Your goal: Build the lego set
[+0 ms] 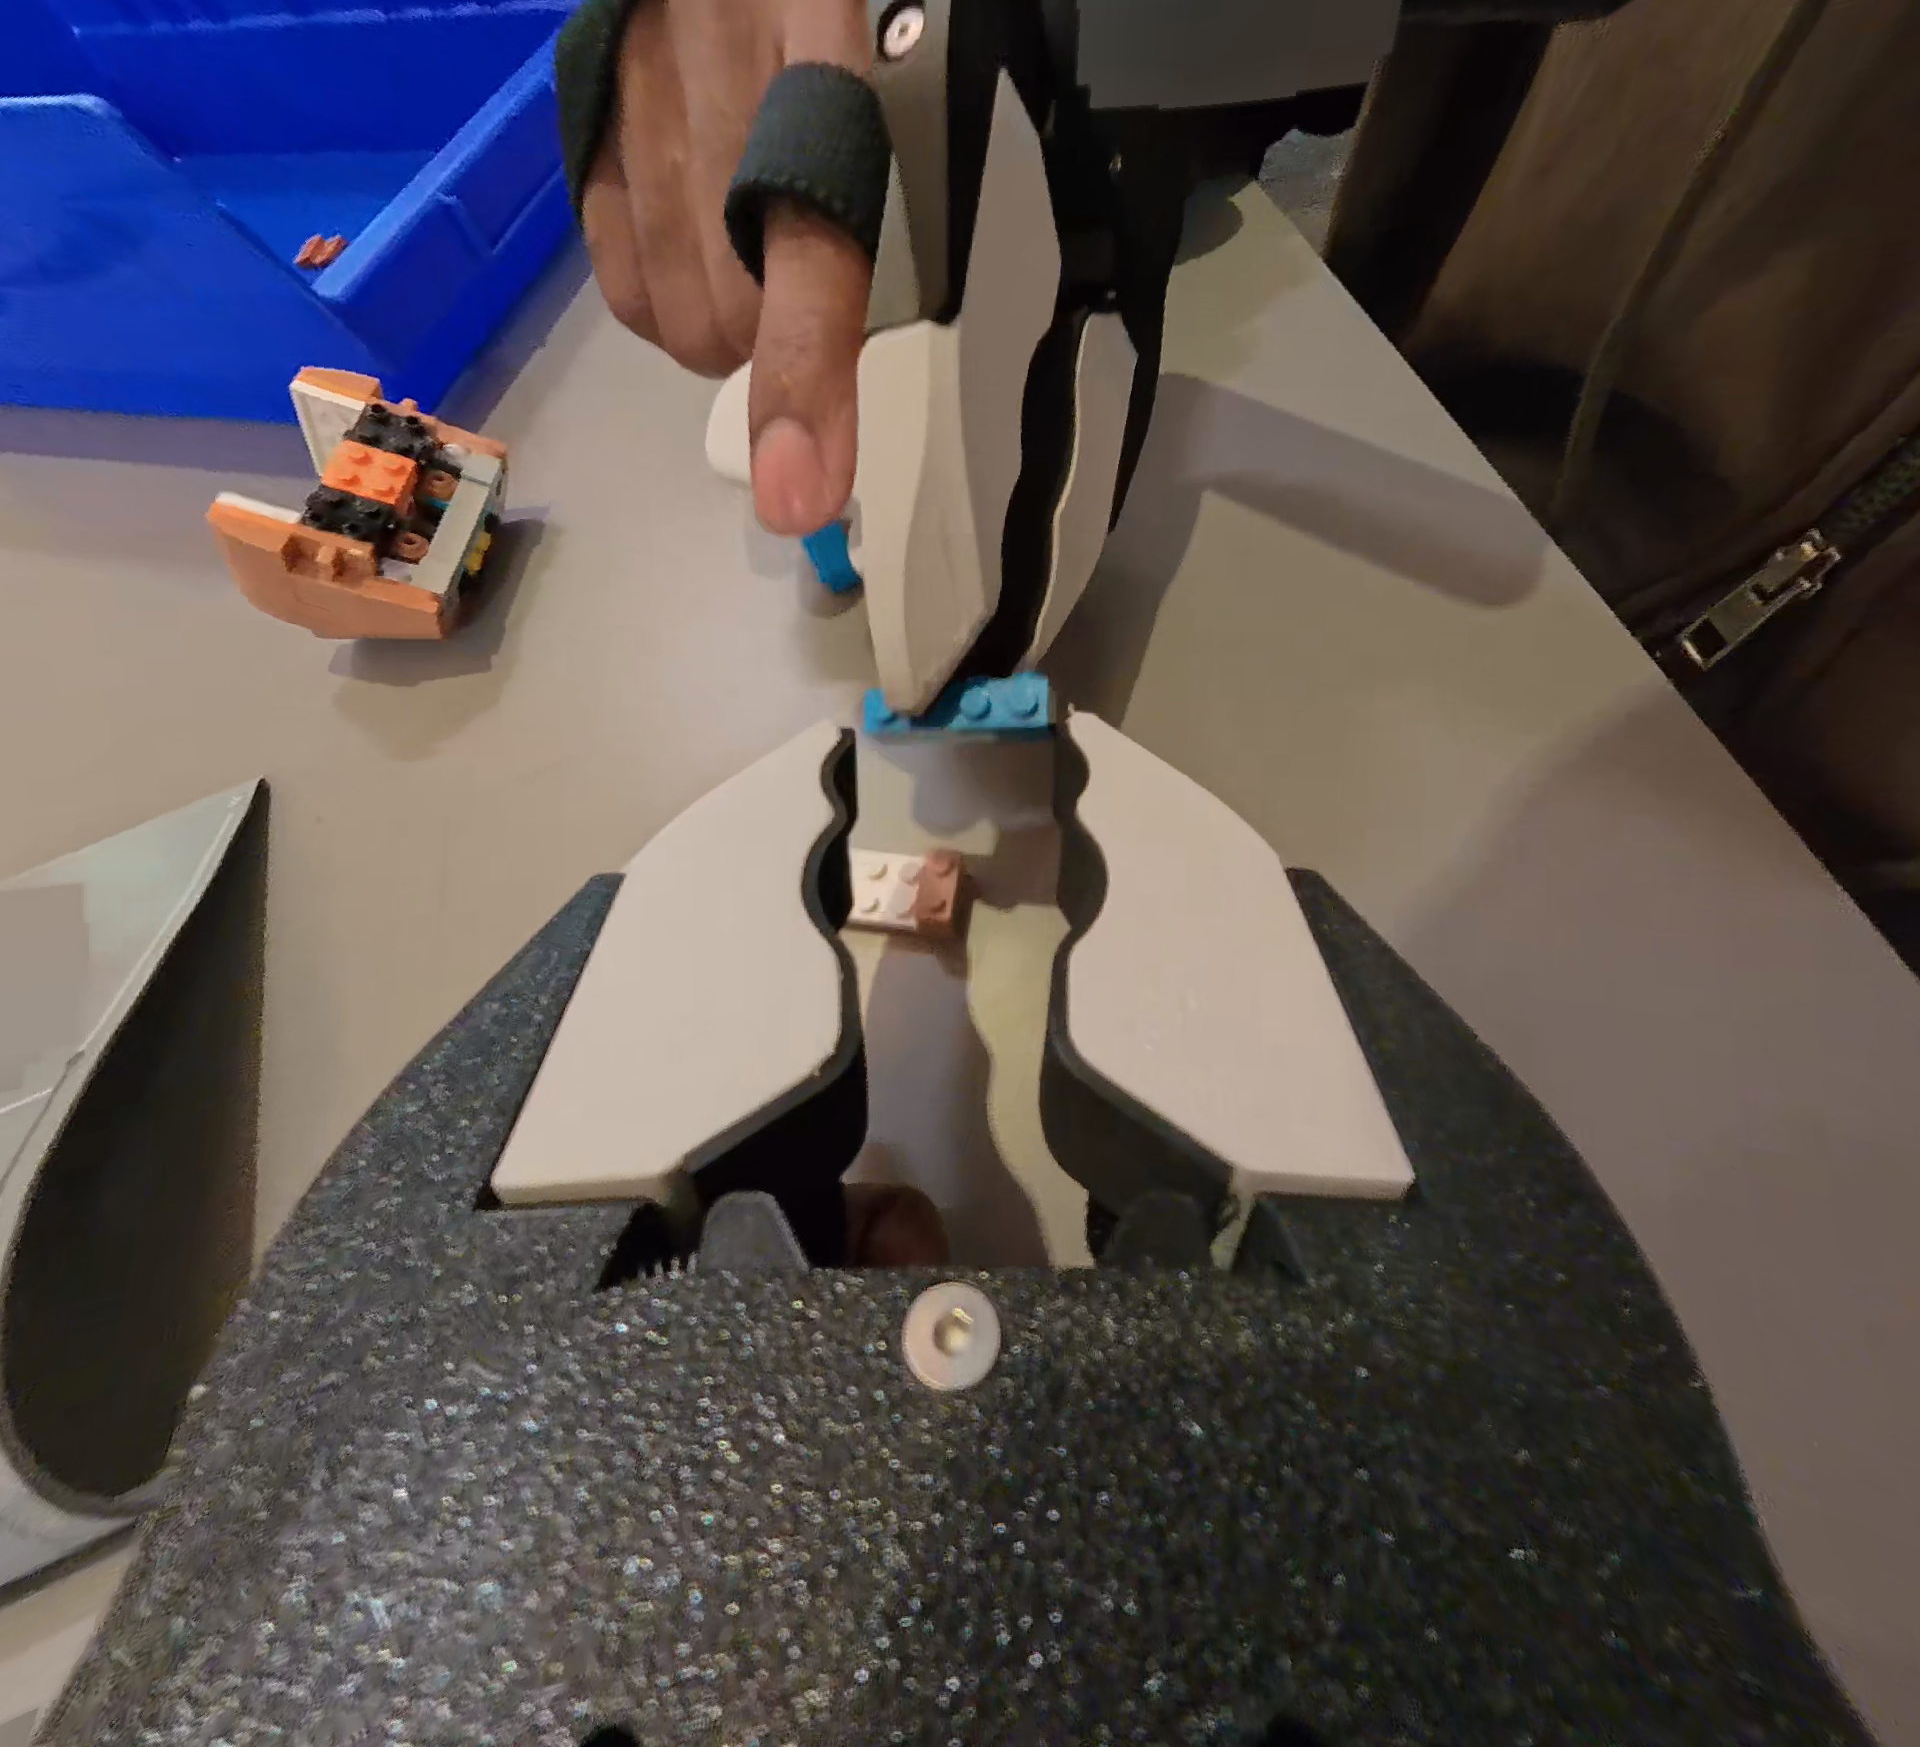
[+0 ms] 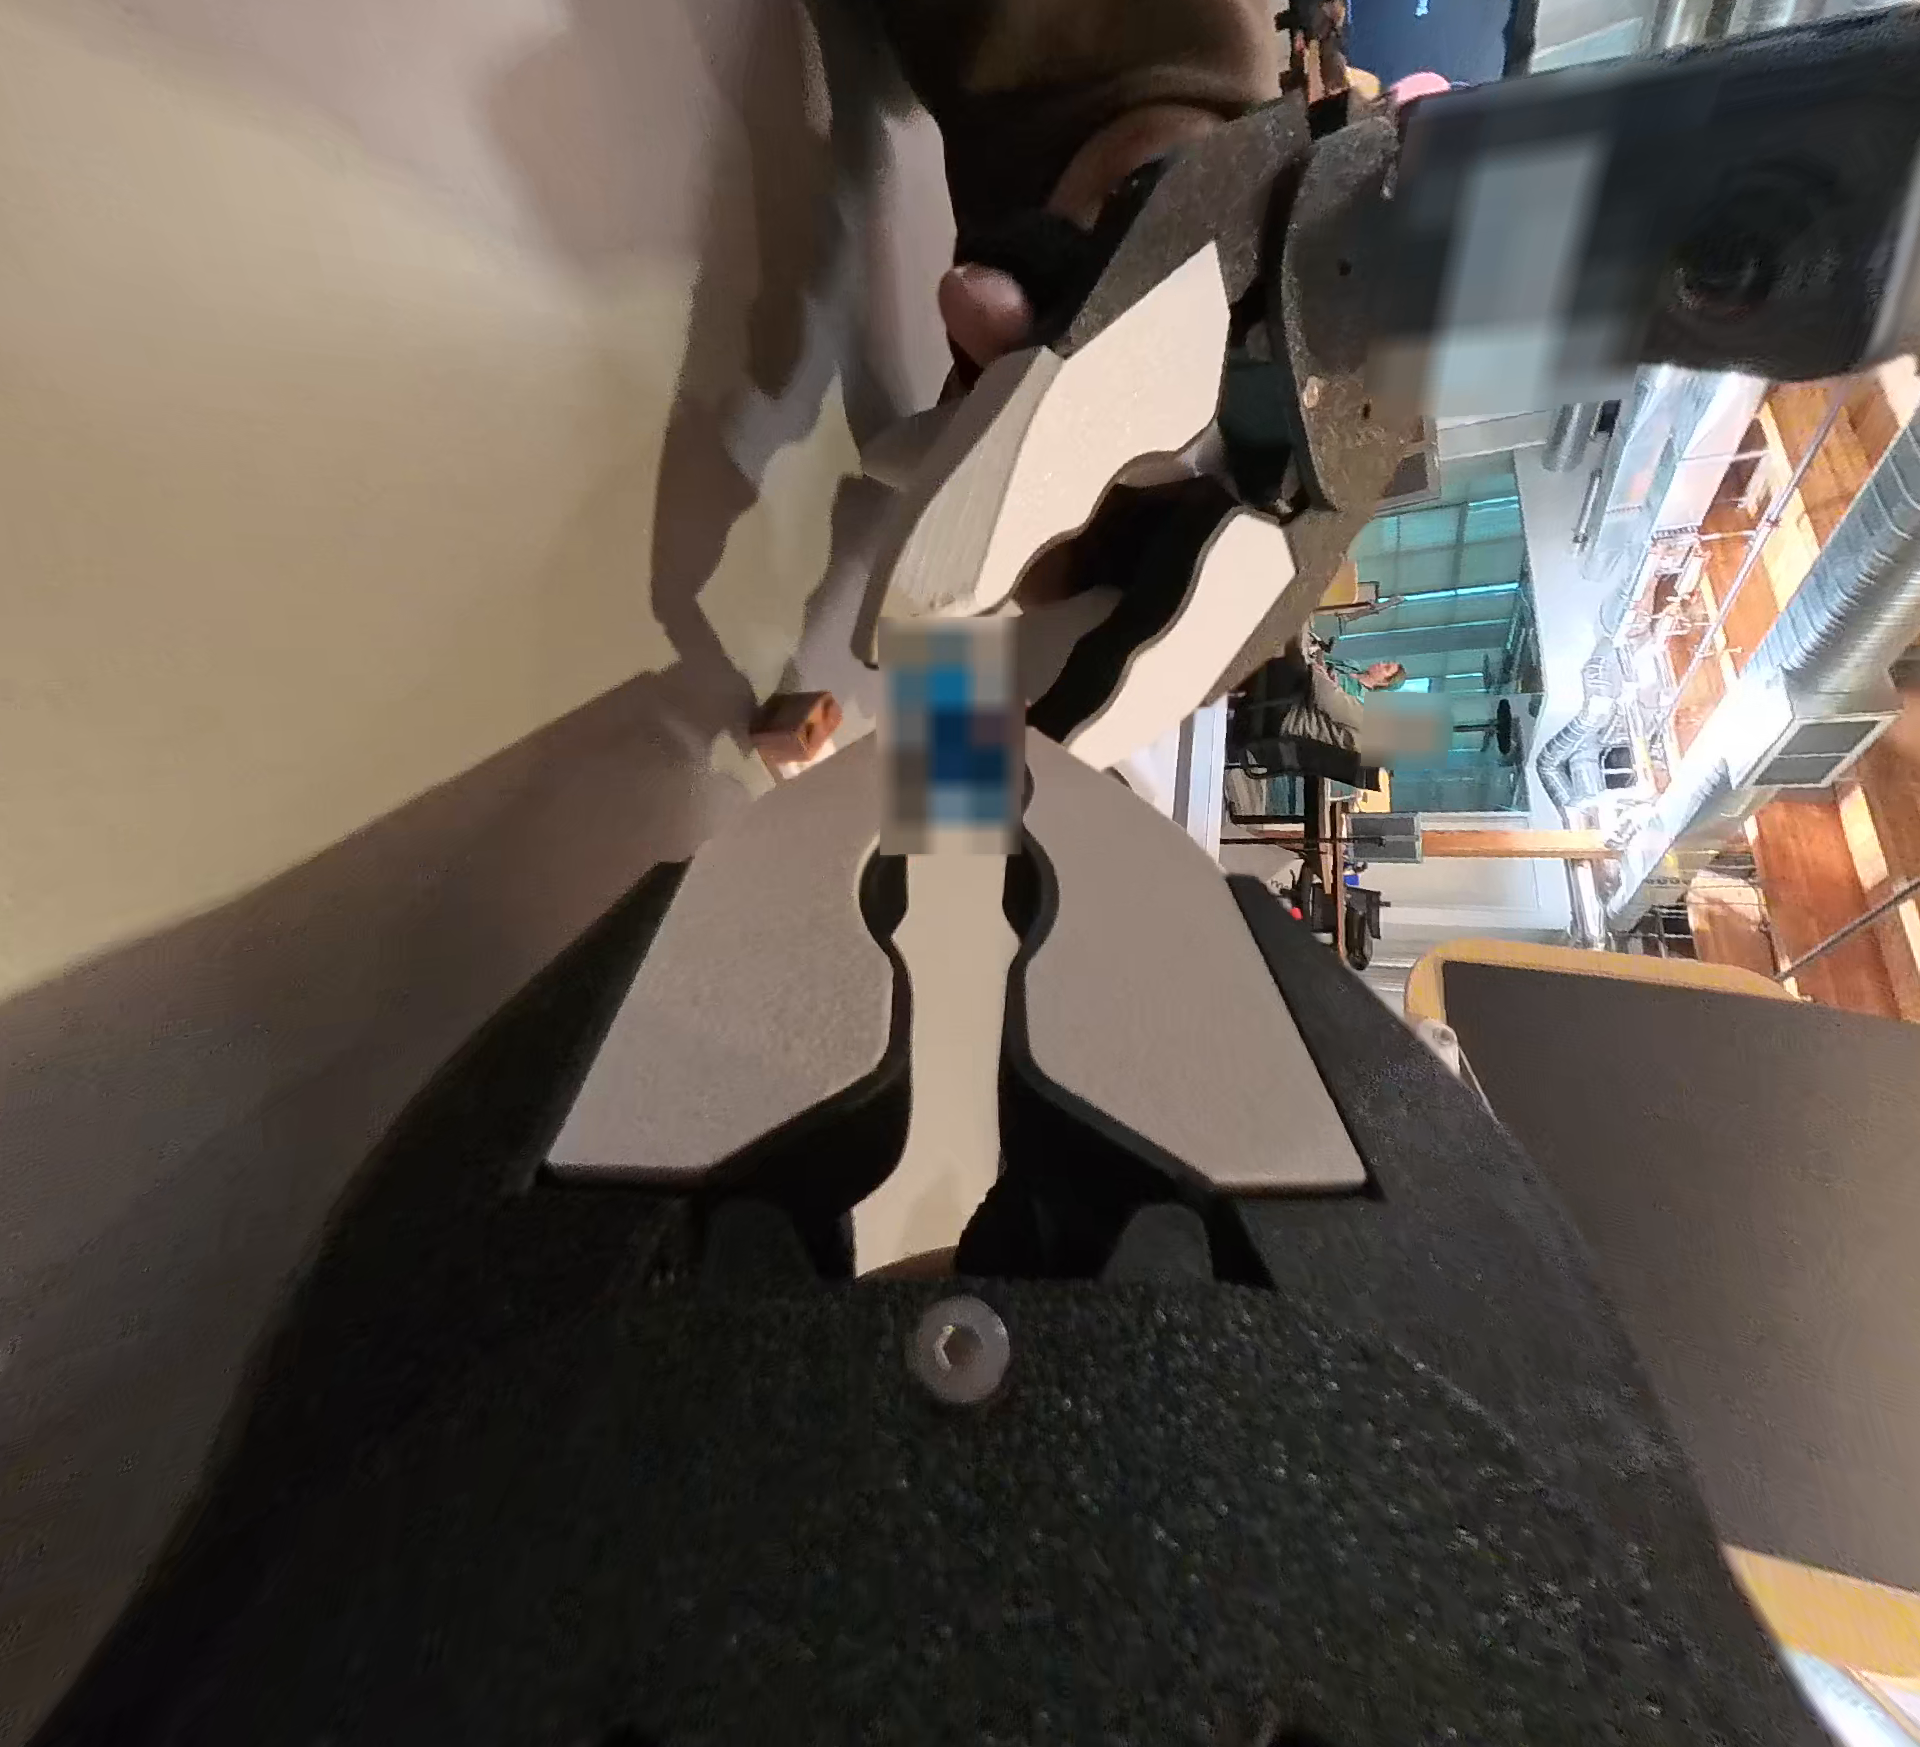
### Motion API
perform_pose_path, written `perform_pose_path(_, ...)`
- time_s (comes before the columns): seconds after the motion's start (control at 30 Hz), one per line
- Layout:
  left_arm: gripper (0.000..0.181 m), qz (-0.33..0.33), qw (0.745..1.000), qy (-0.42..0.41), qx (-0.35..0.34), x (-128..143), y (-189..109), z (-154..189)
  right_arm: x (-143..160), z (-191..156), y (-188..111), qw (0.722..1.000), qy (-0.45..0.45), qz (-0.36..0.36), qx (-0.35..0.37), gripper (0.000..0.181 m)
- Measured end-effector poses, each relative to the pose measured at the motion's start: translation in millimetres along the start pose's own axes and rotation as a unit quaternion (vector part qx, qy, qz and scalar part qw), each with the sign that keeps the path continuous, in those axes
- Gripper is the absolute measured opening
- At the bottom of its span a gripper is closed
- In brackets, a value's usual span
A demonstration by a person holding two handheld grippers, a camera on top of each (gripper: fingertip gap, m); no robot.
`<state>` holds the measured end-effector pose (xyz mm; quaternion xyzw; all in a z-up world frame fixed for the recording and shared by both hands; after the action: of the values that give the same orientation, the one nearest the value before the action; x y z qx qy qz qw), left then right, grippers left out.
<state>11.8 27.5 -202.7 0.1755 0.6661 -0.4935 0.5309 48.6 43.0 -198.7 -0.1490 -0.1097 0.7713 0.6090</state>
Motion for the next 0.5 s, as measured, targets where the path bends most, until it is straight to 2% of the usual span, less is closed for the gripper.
perform_pose_path(0.1, 0.043, -0.001, 1.000, -0.011, -0.003, 5, -7, -9, 5, 3, -5, 1.000, 0.018, -0.001, 0.008, 0.013)
perform_pose_path(0.27, 0.062, -0.071, 0.997, -0.015, -0.022, 25, 0, -31, 11, 6, -11, 0.999, 0.034, -0.005, 0.015, 0.013)
perform_pose_path(0.4, 0.068, -0.132, 0.991, -0.001, 0.005, 35, 10, -33, 13, 4, -13, 0.999, 0.042, -0.007, 0.014, 0.012)
perform_pose_path(0.5, 0.068, -0.145, 0.989, 0.001, 0.031, 35, 14, -32, 14, 3, -13, 0.999, 0.046, -0.007, 0.012, 0.012)
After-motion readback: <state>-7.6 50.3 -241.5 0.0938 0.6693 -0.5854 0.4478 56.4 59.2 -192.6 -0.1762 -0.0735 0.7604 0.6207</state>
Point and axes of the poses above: each gripper's, where its closed fingertips meet, y out along the fingers, x out of its underside, z = x × y across the jaws, the point moved 3 cm from there along -y, back along the fingers, and after that the axes turned 11 degrees about -y, right-handed, at the moved point
